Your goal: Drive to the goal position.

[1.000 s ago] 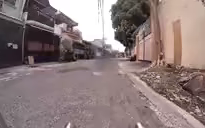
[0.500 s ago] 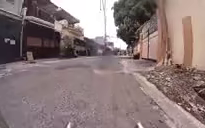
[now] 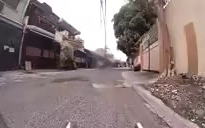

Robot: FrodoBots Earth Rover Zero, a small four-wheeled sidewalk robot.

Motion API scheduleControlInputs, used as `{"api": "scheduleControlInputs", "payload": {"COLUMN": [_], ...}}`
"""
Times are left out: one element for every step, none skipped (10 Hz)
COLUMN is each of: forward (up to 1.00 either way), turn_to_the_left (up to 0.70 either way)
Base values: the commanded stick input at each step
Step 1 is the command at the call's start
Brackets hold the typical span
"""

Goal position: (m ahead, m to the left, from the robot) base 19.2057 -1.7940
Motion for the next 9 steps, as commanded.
{"api": "scheduleControlInputs", "payload": {"forward": [0.70, 0.70, 0.70, 0.70, 0.70, 0.70, 0.70, 0.70, 0.70], "turn_to_the_left": [0.00, 0.00, 0.00, 0.00, 0.00, 0.00, 0.00, 0.00, 0.00]}}
